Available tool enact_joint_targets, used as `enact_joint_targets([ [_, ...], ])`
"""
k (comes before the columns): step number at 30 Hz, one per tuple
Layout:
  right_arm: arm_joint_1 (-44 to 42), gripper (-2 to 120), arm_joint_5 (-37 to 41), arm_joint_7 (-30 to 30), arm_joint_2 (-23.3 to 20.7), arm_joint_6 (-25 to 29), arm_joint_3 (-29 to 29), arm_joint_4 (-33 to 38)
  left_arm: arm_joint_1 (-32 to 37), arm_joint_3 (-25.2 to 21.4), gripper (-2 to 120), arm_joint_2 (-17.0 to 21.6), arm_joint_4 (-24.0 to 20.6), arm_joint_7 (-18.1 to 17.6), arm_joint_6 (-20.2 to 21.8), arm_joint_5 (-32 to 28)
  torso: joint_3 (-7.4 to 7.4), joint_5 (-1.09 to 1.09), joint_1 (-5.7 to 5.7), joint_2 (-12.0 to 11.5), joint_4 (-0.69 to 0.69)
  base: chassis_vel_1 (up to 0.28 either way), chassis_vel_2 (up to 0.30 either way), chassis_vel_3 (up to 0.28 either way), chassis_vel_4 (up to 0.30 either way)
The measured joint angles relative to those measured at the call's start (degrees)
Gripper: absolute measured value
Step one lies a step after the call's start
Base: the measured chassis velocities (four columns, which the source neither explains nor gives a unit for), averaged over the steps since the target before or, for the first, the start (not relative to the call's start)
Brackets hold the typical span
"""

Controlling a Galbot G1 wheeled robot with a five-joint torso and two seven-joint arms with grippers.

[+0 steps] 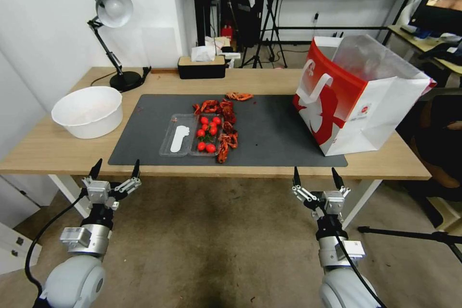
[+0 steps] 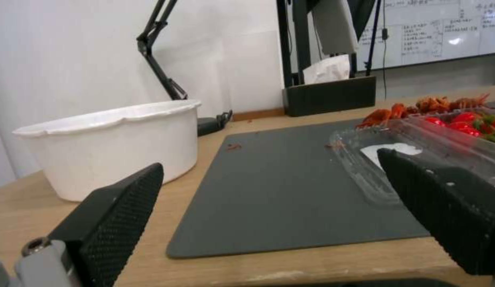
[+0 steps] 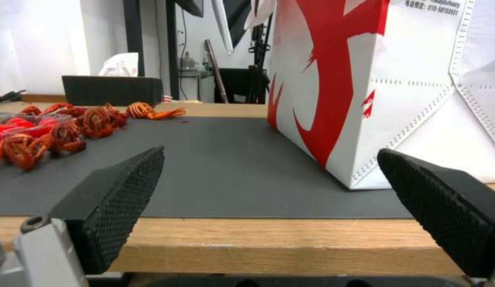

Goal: Pick up the trash from the table and place it into the takeout bag.

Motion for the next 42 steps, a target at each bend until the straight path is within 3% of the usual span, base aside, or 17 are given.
enact_joint_targets([
  [42,0.09,100,-0.16,-0.3,0.2,-0.02,-0.51,-0.38,0.63,-0.11,100,-0.23,0.21,0.56,-0.74,0.08,0.0,0.0,0.0,0.0,0.0,0.0,0.0,0.0,0.0],
])
